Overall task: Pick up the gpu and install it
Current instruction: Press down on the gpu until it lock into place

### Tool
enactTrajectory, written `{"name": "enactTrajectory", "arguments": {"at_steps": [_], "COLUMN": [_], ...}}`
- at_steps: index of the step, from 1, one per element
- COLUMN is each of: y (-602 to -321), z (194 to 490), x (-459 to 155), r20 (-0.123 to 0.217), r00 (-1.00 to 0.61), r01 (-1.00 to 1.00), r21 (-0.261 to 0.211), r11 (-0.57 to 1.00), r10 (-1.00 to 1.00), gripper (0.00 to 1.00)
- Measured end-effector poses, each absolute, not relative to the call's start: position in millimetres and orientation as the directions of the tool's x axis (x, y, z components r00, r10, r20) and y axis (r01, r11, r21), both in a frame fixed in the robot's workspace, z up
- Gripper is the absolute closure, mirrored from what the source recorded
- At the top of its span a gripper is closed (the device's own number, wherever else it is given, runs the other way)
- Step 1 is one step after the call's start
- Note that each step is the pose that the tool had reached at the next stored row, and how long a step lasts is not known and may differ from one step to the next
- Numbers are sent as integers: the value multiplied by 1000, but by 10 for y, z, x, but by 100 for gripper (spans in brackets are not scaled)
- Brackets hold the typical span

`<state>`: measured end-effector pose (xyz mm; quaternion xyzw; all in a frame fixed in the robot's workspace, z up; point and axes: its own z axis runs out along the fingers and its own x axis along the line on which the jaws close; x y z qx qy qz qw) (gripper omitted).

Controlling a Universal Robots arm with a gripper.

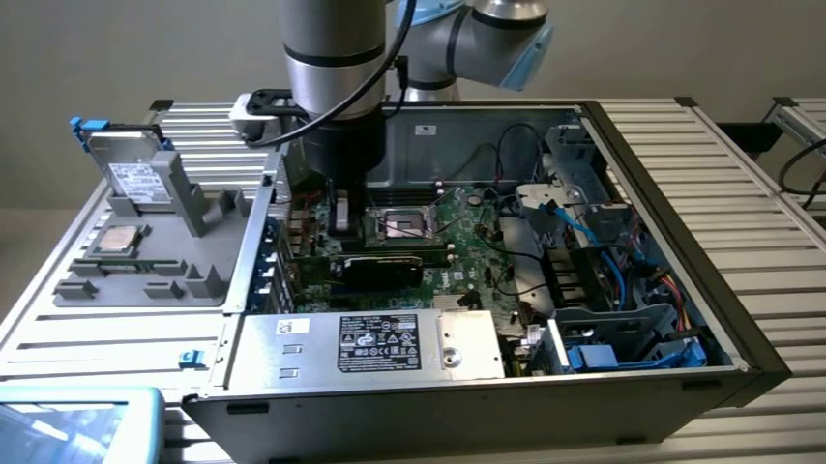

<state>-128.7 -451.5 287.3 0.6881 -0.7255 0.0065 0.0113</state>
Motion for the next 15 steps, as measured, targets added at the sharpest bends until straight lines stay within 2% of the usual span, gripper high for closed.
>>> {"name": "enactTrajectory", "arguments": {"at_steps": [15], "y": [-4464], "z": [2721], "x": [-1389], "r20": [23], "r00": [-69], "r01": [-997], "r21": [-31], "r11": [68], "r10": [-997], "gripper": [88]}}
